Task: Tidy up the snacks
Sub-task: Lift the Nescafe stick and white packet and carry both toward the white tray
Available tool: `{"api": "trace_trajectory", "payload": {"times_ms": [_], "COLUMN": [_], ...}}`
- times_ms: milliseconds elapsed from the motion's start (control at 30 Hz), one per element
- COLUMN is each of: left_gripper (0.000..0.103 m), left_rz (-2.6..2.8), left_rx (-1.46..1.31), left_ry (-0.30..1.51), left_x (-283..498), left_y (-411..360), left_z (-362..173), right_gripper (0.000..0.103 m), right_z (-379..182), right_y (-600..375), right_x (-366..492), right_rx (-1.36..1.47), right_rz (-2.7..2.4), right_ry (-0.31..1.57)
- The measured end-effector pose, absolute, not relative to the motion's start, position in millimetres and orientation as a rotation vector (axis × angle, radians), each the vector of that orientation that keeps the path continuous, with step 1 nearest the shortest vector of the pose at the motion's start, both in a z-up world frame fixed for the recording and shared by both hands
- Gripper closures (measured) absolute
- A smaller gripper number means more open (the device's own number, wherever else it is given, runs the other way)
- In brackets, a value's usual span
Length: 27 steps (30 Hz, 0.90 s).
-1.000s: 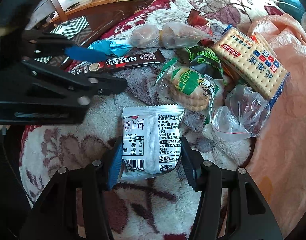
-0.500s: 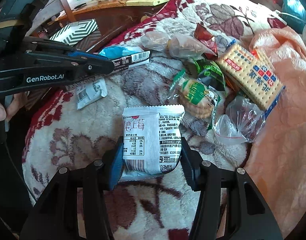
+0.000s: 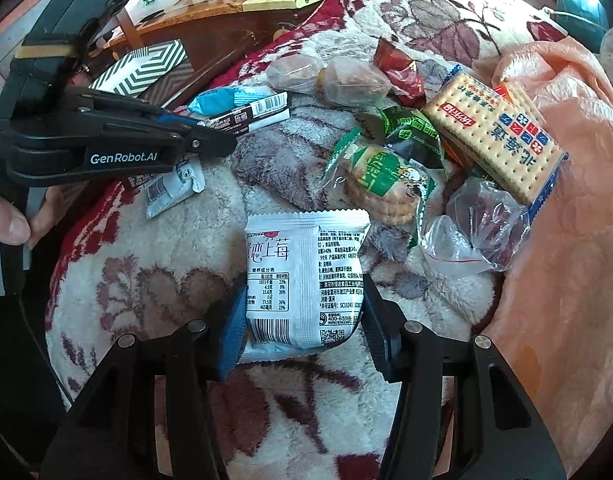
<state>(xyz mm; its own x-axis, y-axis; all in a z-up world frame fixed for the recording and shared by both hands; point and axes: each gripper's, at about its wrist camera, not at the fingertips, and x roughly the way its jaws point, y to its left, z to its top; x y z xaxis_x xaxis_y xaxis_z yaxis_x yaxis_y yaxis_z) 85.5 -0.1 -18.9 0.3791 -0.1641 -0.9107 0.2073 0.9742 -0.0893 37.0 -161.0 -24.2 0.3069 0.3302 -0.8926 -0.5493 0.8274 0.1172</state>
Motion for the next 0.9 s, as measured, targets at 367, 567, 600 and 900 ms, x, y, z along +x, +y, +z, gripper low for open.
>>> {"api": "trace_trajectory", "payload": {"times_ms": [367, 567, 600, 900], "left_gripper": [0.092, 0.092, 0.092, 0.092], "left_rz": [-0.148, -0.113, -0.106, -0.055], "left_rx": [-0.035, -0.070, -0.073, -0.110], "left_ry": [1.052, 1.018, 1.013, 0.991], "left_x": [61.4, 47.0, 45.1, 19.4], "left_y": [37.1, 63.8, 67.6, 111.2], "left_z": [12.1, 26.9, 28.0, 38.0], "right_gripper": [0.051, 0.051, 0.051, 0.051], "right_z": [-2.6, 6.7, 8.6, 24.9], "right_y": [-136.4, -114.8, -110.5, -66.8], "right_x": [33.3, 31.2, 30.0, 26.5], "right_rx": [-0.248, -0.276, -0.284, -0.322], "right_rz": [0.642, 0.677, 0.683, 0.751], "right_ry": [1.061, 1.039, 1.035, 1.002]}}
